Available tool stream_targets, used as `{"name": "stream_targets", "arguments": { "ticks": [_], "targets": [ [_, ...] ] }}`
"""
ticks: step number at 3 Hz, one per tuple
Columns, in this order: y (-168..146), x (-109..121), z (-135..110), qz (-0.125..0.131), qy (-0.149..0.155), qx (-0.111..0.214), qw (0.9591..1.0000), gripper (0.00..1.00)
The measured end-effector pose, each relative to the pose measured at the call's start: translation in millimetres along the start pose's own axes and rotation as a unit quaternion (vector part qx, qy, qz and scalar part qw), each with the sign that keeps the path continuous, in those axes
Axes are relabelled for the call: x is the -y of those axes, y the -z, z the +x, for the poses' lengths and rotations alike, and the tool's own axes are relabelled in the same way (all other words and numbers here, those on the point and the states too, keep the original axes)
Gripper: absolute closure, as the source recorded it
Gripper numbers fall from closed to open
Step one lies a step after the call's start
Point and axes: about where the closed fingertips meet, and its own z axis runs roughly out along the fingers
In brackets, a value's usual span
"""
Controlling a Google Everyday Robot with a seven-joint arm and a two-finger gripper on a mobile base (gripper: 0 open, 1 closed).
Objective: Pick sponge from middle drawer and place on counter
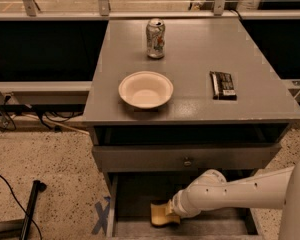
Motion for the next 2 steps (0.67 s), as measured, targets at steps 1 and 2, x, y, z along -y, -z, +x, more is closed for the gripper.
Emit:
{"name": "stream_targets", "arguments": {
  "ticks": [1,2],
  "targets": [
    [5,12,-13,0.028,-0.011,-0.008,0.9995,0.87],
    [22,16,-32,0.069,-0.075,-0.024,0.9945,1.00]
  ]
}}
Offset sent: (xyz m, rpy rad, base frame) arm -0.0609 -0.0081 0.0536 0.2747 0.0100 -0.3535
